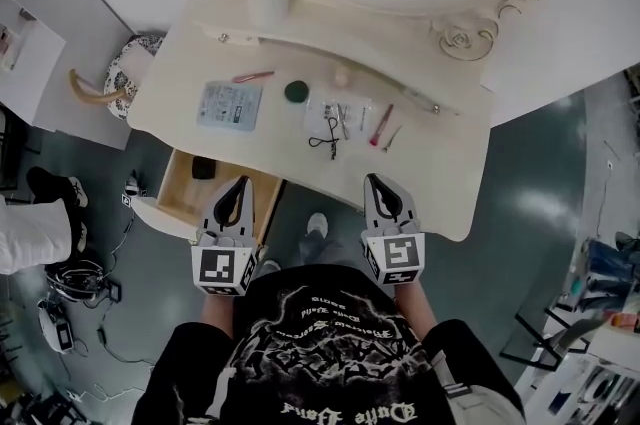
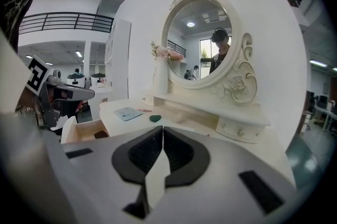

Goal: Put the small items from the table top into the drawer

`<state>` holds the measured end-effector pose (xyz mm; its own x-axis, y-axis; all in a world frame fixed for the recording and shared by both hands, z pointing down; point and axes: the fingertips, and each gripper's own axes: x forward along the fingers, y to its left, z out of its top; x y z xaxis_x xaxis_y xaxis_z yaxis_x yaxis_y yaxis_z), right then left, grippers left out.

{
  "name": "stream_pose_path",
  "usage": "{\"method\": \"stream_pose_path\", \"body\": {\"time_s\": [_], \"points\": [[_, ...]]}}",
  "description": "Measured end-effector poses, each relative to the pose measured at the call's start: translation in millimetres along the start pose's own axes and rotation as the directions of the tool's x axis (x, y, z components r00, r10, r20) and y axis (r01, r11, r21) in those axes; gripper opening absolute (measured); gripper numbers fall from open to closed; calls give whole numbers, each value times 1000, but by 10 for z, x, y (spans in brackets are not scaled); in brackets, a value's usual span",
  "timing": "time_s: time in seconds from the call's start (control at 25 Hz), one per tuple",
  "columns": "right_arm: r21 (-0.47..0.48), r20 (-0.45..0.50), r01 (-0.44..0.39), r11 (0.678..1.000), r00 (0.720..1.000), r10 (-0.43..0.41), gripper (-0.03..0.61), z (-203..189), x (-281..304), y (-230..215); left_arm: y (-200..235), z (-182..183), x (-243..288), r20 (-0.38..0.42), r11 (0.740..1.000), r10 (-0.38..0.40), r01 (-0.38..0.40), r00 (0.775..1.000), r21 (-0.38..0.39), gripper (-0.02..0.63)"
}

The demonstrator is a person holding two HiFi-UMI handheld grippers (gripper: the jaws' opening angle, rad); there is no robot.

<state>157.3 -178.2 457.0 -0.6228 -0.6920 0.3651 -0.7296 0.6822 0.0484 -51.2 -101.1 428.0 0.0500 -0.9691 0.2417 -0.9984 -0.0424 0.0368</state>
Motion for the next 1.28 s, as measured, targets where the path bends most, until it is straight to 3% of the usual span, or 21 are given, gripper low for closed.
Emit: {"method": "stream_pose_path", "body": {"time_s": [0.4, 0.48, 0.56, 0.88, 1.28], "points": [[-6, -32, -84, 996, 996, 84, 17, 32, 348, -212, 50, 26, 68, -1, 994, 103, -103, 995, -27, 15], [3, -44, -100, 995, 994, 100, 42, 33, 413, -158, 104, 8, 38, -8, 993, 115, -115, 993, -35, 15], [24, -52, -104, 994, 993, 105, 113, 41, 492, -119, 164, 0, 24, -11, 992, 119, -119, 993, -38, 15], [123, -76, -118, 985, 989, 128, 205, 26, 735, 115, 395, 18, -22, -21, 992, 118, -119, 993, -45, 15], [136, -183, -83, 987, 977, 107, 227, -242, 1032, 266, 671, -47, -218, -50, 983, 176, -178, 983, -41, 15]]}}
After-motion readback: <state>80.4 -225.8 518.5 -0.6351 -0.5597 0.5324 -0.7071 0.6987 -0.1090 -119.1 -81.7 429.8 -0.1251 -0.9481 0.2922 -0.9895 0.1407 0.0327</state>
